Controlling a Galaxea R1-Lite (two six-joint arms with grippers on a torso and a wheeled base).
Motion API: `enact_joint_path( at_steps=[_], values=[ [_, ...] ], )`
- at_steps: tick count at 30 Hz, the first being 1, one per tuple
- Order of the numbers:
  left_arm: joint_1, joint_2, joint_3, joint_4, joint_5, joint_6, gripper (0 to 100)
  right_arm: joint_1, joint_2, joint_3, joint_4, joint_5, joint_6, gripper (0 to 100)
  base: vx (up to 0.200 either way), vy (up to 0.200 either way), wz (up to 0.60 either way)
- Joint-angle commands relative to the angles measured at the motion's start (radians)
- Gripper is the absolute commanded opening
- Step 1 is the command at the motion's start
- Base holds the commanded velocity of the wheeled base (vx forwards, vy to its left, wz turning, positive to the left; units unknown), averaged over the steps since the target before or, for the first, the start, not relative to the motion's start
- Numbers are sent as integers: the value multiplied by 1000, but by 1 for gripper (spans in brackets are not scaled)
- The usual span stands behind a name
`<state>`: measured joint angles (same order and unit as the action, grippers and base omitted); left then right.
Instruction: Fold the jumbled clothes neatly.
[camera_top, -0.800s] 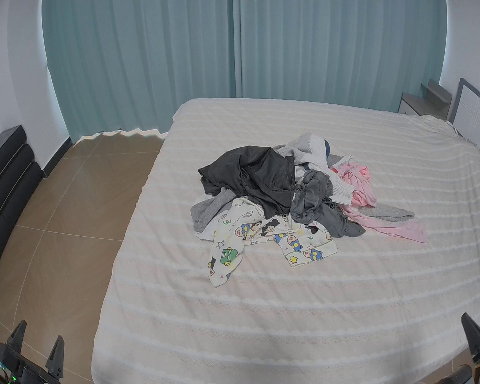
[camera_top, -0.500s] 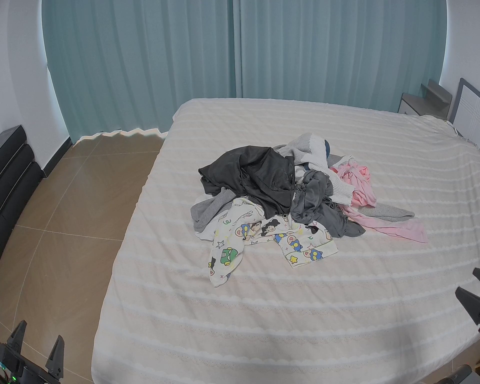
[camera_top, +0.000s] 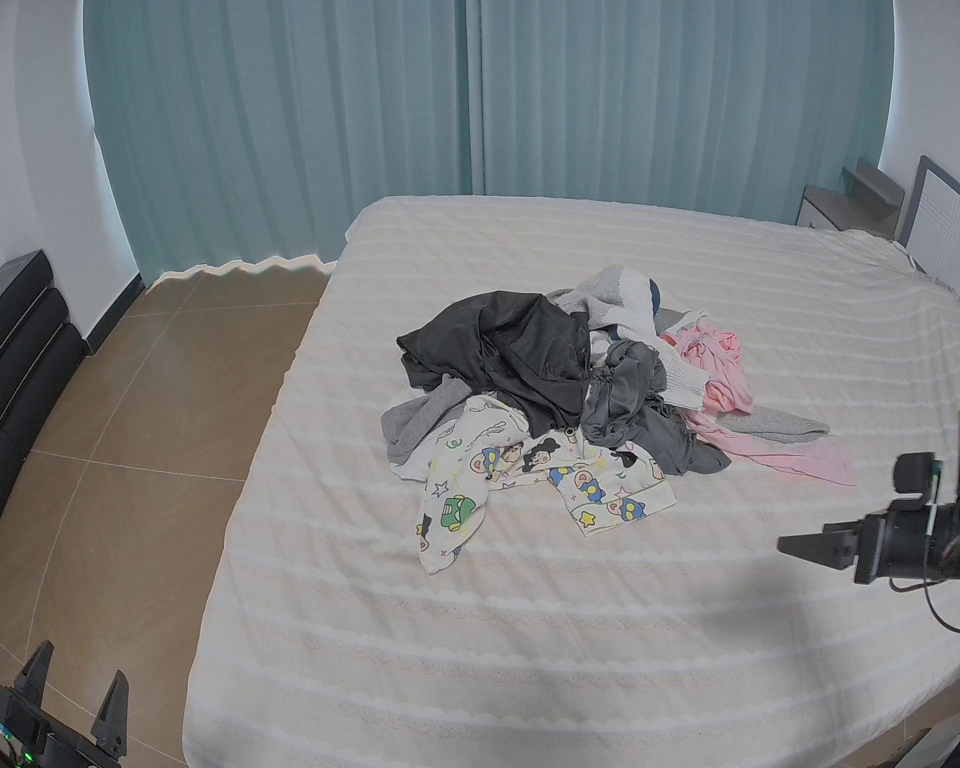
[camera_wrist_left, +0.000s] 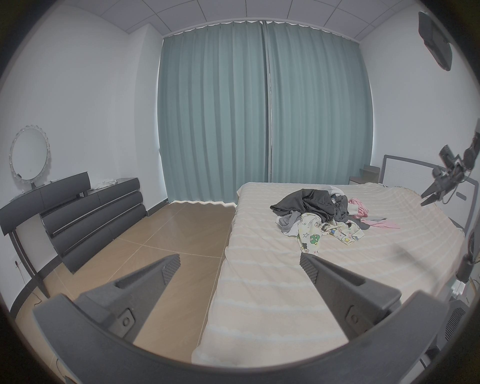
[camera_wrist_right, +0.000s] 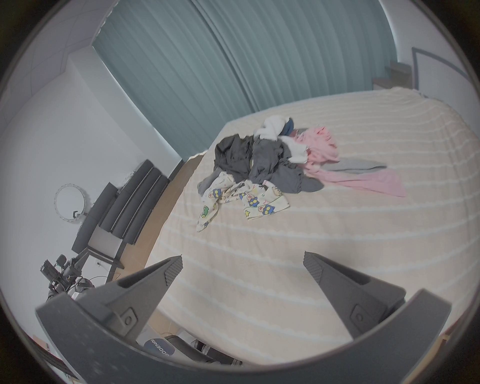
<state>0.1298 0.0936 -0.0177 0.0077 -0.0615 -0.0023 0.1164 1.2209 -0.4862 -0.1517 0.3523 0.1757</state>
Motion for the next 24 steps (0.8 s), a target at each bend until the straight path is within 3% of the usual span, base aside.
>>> enact_joint_path(
  at_steps=[1,5,8,10,13,17,24],
  values=[
    [1,1,18,0,0,-1,100,158,411,-94,-183,-4,19,100,0,0,0],
    [1,1,18,0,0,-1,100,190,468,-91,-238,-141,83,100,0,0,0],
    [1,1,18,0,0,-1,100,197,497,-81,-304,-187,153,100,0,0,0],
    [1,1,18,0,0,-1,100,190,543,-63,-450,-236,231,100,0,0,0],
    [1,1,18,0,0,-1,100,187,562,-63,-482,-251,231,100,0,0,0],
    [1,1,18,0,0,1,100,161,709,-144,-517,-283,120,100,0,0,0],
    [1,1,18,0,0,-1,100,180,881,-318,-514,-352,102,100,0,0,0]
  ],
)
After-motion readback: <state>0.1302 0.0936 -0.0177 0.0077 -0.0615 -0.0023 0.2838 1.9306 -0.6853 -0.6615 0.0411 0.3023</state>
